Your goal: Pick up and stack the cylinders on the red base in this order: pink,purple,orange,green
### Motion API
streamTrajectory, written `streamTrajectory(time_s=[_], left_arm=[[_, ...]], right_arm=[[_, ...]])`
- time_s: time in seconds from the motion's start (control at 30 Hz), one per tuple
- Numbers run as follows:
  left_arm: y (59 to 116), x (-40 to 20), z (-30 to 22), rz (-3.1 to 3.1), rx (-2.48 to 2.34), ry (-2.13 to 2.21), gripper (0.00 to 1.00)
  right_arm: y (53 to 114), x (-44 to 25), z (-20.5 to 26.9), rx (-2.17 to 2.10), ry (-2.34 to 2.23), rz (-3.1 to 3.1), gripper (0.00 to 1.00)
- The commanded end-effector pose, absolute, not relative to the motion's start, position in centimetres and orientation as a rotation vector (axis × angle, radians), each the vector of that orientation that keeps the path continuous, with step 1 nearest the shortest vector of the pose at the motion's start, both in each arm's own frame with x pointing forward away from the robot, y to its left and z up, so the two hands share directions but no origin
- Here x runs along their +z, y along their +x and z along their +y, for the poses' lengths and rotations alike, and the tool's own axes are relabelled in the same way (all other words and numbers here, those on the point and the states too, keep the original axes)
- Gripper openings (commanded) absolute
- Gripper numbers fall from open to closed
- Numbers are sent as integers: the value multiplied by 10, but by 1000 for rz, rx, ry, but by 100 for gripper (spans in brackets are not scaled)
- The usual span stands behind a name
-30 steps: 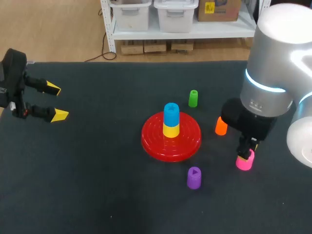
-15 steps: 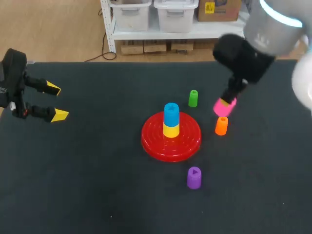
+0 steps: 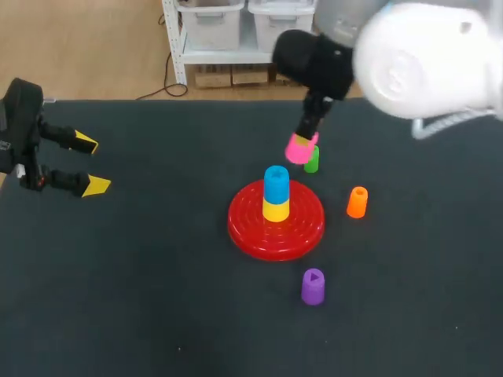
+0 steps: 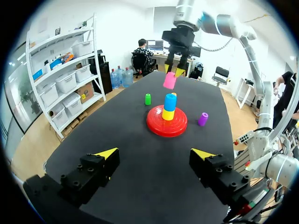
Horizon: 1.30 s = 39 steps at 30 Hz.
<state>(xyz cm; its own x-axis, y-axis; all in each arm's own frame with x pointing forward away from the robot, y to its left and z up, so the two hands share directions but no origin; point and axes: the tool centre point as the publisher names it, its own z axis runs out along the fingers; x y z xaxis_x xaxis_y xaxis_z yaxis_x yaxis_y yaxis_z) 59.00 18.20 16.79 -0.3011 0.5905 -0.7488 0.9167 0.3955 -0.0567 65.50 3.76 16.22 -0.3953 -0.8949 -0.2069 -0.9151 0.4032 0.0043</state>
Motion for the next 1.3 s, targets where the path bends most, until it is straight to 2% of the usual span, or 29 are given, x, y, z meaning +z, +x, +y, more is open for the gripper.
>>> streamTrajectory(time_s=[0.03, 0.27, 0.6, 1.3], left_arm=[[590, 166, 183, 2001, -649, 1283, 100], [590, 166, 183, 2001, -649, 1283, 100], [590, 166, 183, 2001, -649, 1283, 100], [590, 166, 183, 2001, -649, 1283, 100]], right_arm=[[668, 168, 80, 156, -1741, 2543, 0], [655, 167, 82, 152, -1824, 2526, 0], [647, 162, 58, 109, -1823, 2548, 0], [640, 150, 65, 128, -1841, 2529, 0]])
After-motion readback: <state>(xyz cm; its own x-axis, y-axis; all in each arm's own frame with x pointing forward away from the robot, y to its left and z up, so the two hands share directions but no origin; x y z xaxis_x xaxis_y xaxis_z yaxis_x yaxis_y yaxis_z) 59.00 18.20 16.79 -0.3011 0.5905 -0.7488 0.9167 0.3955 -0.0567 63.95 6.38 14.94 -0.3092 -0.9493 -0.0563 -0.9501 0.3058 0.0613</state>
